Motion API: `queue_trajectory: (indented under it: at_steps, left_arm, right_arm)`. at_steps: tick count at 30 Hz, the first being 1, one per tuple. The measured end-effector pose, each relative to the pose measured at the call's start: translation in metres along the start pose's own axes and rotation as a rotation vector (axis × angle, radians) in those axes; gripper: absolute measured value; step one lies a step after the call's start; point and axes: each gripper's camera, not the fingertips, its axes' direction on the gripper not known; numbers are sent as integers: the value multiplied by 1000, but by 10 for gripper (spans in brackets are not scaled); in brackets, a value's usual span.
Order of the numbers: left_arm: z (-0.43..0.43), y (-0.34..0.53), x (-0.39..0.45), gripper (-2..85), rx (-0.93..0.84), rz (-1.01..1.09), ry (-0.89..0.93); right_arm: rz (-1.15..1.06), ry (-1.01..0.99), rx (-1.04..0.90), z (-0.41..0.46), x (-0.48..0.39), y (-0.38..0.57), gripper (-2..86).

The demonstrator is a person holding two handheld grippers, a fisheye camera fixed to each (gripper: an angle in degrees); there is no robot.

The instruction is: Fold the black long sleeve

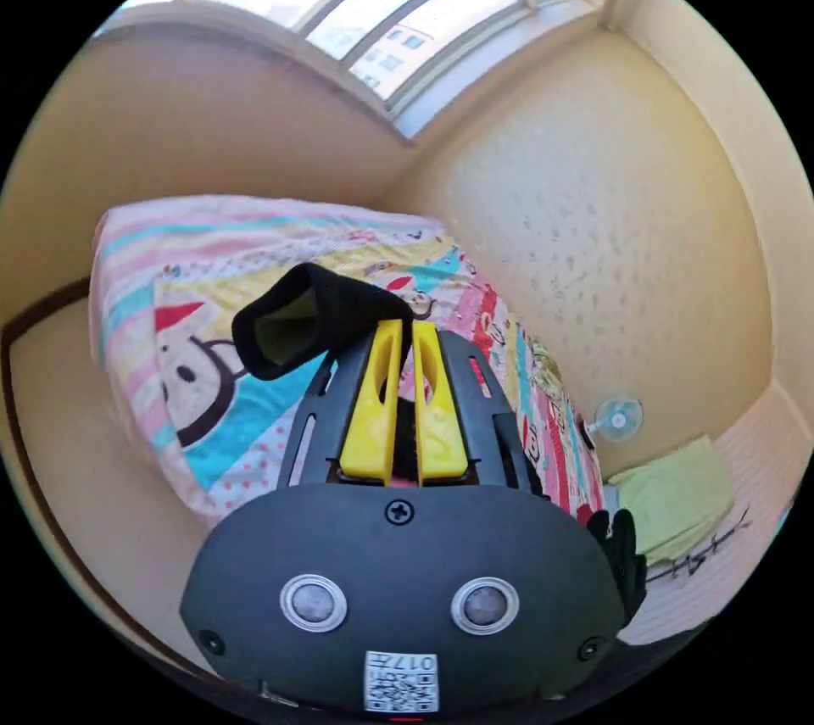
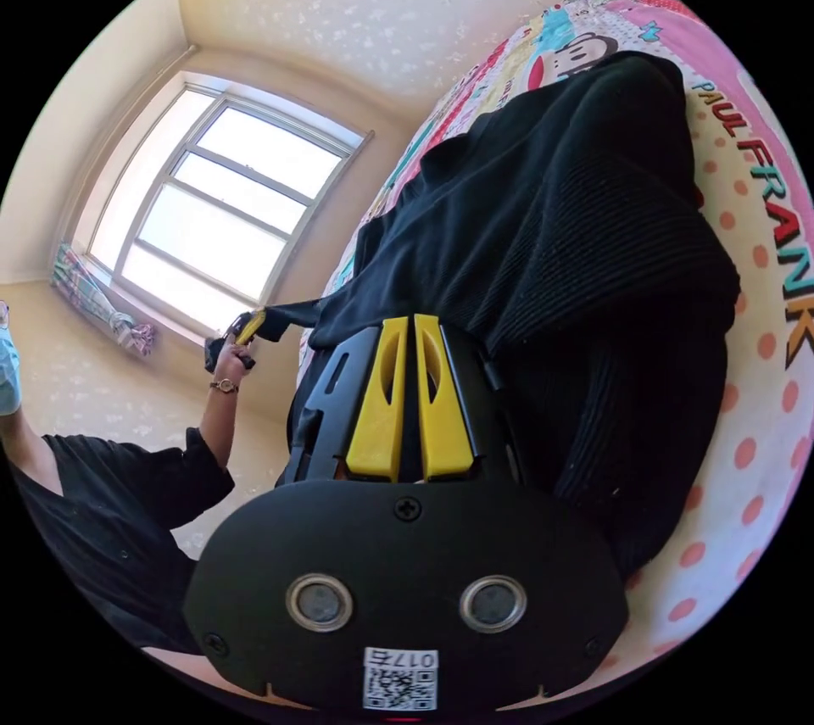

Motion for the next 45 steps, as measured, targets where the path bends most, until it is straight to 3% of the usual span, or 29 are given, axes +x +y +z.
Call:
queue_trajectory:
  at_steps: [7,11,14,21,27,30,33,36,41,44,45]
  left_arm:
    - [131,93,242,22,-335,494,399]
    - [258,206,310,76,-791,563,429]
    - [258,252,291,97,-791,509,408]
    - [169,314,150,124,-789,191,102]
    - [132,390,126,151,-900,97,-83]
    - [125,400,132,167,-891,137,-112]
    - [116,397,129,176,-818,197,-232]
    - [126,398,114,202,-836,199,-290]
    - [152,427,82,179,-926,137,-224]
    - [145,437,84,157,-863,247,-267]
    - [144,438,84,140,-863,280,-261]
  right_arm:
    - [2,-84,26,-32,10,-7,20]
    - [3,-125,38,-46,12,-10,20]
    - [11,-182,51,-55,18,-11,19]
    - [33,-227,53,-64,21,-13,16]
    - [122,-296,23,-64,25,-14,12]
    - [172,-355,-49,-63,18,-11,11]
    - [107,-401,-275,-57,-9,-2,13]
    - [-96,-226,-293,-91,-72,23,22]
    - [-305,248,22,-180,-155,135,68]
    - [-205,547,-2,-177,-151,196,109]
    - [-170,561,-49,-172,-147,204,115]
